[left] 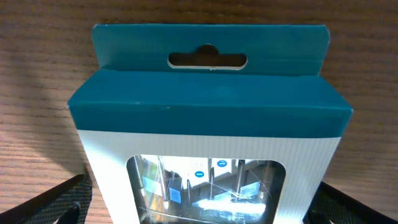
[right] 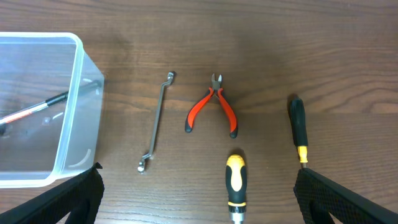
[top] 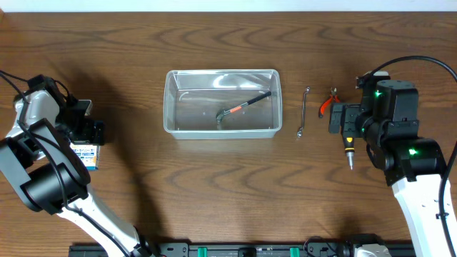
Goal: Pack container
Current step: 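Lower the left gripper and grasp the blue-and-white box top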
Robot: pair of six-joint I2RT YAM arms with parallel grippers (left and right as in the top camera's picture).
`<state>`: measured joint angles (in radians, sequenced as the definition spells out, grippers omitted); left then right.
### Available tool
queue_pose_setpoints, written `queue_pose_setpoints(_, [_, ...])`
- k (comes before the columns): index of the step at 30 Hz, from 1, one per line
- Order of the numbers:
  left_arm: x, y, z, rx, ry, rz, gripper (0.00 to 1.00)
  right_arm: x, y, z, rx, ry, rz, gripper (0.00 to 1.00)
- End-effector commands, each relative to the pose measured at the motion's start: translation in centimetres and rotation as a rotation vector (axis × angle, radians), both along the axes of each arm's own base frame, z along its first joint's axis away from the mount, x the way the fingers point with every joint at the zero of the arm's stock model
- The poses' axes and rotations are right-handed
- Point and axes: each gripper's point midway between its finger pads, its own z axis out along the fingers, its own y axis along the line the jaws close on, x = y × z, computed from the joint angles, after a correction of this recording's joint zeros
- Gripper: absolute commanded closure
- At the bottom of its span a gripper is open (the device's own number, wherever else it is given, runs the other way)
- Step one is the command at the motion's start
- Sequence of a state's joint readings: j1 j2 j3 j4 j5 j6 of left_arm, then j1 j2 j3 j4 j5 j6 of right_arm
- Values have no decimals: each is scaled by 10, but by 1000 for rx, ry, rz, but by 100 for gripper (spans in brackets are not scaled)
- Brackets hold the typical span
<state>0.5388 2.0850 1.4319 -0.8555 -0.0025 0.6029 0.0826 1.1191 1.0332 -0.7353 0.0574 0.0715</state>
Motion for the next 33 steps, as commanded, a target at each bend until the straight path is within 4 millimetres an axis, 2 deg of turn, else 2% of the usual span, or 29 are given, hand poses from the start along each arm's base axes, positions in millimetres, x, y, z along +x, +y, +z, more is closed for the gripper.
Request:
queue_pose_setpoints(1, [-14, -6, -15, -17, 53, 4, 2, 5, -2, 11, -8, -29, -2, 1])
queue_pose_setpoints(7, [-14, -7, -15, -20, 51, 16, 0, 5, -2, 11, -8, -29, -2, 1])
queue_pose_setpoints(20, [-13, -7, -15, -22, 50, 22, 24, 5, -2, 11, -8, -29, -2, 1])
queue_pose_setpoints(33, [-13, -7, -15, -22, 50, 24, 36, 5, -2, 11, -8, -29, -2, 1])
